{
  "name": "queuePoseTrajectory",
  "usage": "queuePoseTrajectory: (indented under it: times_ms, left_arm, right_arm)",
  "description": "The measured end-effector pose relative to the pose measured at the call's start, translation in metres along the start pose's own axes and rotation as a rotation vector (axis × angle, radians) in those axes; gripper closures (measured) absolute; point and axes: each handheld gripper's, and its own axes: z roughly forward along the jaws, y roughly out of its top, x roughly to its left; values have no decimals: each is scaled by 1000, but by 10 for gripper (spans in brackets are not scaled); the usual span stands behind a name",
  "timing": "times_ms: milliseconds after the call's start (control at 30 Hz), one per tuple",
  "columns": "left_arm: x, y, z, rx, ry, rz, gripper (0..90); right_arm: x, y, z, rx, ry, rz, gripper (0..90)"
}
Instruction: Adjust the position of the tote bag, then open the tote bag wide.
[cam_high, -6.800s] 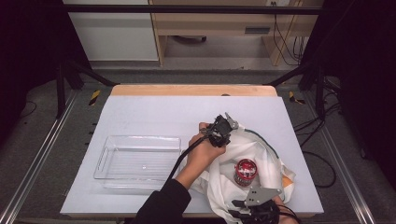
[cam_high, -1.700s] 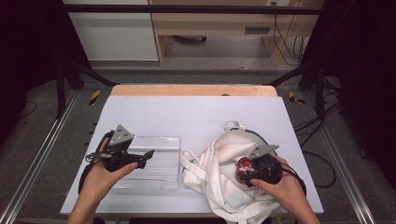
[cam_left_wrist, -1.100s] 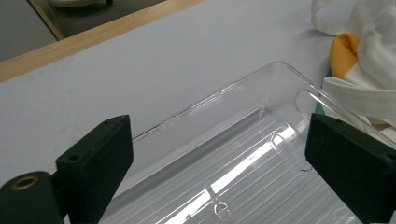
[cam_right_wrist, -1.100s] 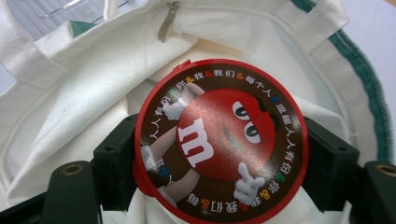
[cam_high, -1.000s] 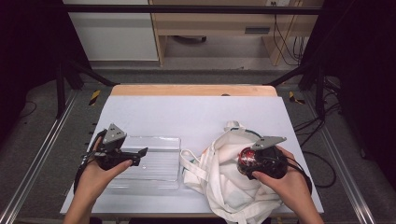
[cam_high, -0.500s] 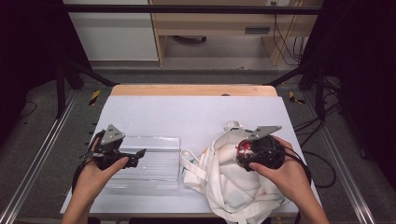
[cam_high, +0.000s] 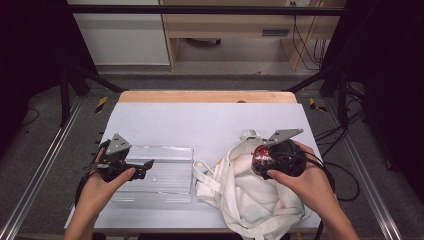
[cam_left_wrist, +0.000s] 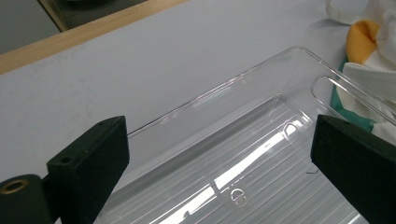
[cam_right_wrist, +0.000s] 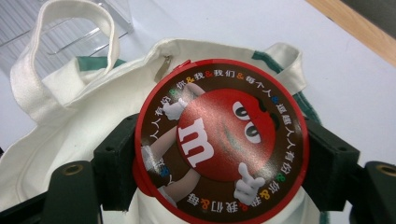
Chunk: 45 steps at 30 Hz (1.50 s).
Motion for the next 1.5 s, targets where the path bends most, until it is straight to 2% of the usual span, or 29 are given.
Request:
queuePoseTrajectory:
  times_ms: [200,400,667,1100,1500]
  left_arm:
    - [4,-2,-2,0,6,-6,47]
    - [7,-3,-4,-4,10,-13,47]
    - [10,-3,-6,-2,15,-15,47]
    - [18,-6,-13,-24,31,-46,47]
    - [31,-12,-19,-37,43,-77,41]
  right_arm:
    - [-2,11,-7,-22,8,-2,260]
    - [3,28,-9,-41,19,-31,260]
    - [14,54,2,-29,43,-74,260]
    - [23,85,16,-77,87,-72,260]
    - [36,108,37,-111,116,-82,261]
